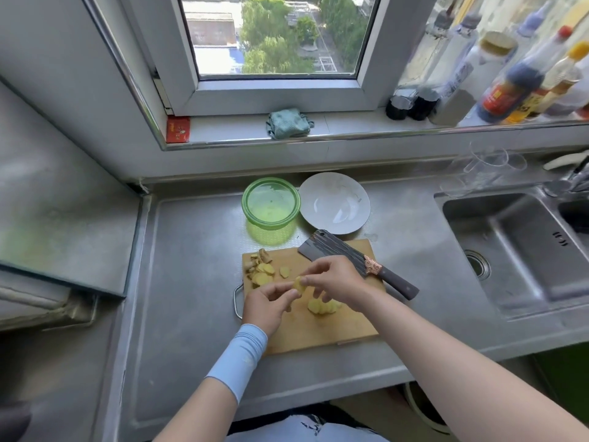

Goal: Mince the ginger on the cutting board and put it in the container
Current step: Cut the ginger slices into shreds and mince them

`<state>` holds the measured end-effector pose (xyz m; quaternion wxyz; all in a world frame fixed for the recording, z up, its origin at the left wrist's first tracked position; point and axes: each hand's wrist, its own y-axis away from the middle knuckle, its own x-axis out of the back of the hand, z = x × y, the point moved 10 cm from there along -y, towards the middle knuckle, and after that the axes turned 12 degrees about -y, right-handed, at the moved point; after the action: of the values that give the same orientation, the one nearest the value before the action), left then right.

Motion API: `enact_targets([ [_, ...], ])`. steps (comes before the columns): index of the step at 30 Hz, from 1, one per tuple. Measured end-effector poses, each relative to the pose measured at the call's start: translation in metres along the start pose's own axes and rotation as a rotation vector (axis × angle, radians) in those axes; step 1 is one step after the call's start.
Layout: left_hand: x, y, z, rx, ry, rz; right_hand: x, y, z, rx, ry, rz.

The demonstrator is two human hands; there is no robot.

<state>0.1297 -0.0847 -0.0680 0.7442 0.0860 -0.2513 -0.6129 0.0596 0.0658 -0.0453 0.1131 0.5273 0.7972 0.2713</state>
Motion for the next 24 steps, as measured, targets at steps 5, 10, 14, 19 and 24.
enact_targets([
  [5, 0.014, -0.007, -0.023, 0.078, -0.107, 0.111, 0.02, -0.009, 0.017, -0.055, 0.145, 0.072],
  [10, 0.009, -0.007, -0.032, 0.055, -0.278, 0.076, 0.0, -0.015, 0.033, -0.068, 0.512, -0.085],
  [14, 0.007, -0.003, -0.033, 0.038, -0.301, 0.065, -0.011, -0.019, 0.034, -0.029, 0.717, -0.114],
  [19, 0.007, -0.001, -0.037, 0.031, -0.285, 0.048, -0.011, -0.023, 0.033, 0.02, 0.799, -0.062],
  [24, 0.007, -0.003, -0.033, 0.054, -0.238, 0.052, 0.0, -0.021, 0.025, 0.057, 0.692, 0.024],
])
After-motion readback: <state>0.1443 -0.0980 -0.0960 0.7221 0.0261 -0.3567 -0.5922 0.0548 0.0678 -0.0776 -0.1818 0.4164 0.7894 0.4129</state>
